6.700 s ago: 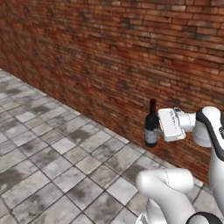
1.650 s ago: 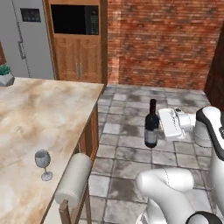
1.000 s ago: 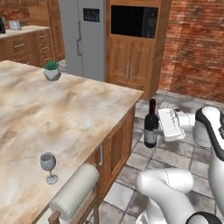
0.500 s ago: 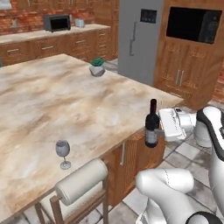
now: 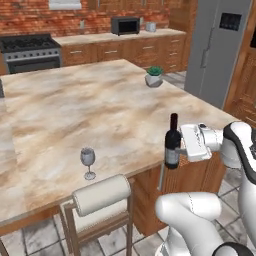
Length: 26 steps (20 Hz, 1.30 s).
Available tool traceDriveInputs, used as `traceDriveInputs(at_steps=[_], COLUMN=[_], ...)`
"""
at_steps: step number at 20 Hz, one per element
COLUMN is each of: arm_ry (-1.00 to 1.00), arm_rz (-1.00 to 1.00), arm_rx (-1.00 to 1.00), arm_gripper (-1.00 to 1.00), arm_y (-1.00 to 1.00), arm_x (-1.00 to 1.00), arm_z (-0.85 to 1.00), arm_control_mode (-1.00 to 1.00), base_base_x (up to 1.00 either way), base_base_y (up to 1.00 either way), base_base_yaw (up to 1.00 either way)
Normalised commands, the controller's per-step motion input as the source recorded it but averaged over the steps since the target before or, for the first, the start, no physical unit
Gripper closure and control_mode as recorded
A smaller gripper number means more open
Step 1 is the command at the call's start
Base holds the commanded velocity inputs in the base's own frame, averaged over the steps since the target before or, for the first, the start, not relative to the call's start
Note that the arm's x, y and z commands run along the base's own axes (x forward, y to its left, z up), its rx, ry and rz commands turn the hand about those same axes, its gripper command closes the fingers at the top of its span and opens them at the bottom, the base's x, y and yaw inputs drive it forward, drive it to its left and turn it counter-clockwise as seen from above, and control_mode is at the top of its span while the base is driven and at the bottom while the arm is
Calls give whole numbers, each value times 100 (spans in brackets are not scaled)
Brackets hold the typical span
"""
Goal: There is a wine glass and glass cup on the dining counter. Place the wine bottle next to the wine glass and the juice bottle next to the glass cup.
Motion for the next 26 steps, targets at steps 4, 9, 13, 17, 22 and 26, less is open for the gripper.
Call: traceDriveInputs(at_steps=[4,9,13,17,22,26], arm_ry=[0,0,0,0,0,0], arm_rz=[0,0,0,0,0,0], arm_rx=[0,0,0,0,0,0], arm_gripper=[100,100,100,100,100,100], arm_y=[0,0,0,0,0,0], arm_x=[0,0,0,0,0,0], arm_z=[0,0,0,0,0,0], arm_control_mode=[100,100,100,100,100,100], base_base_x=[34,33,33,57,70,71], base_base_y=[-43,-48,-44,-30,-22,-14], base_base_yaw=[34,28,31,22,19,15])
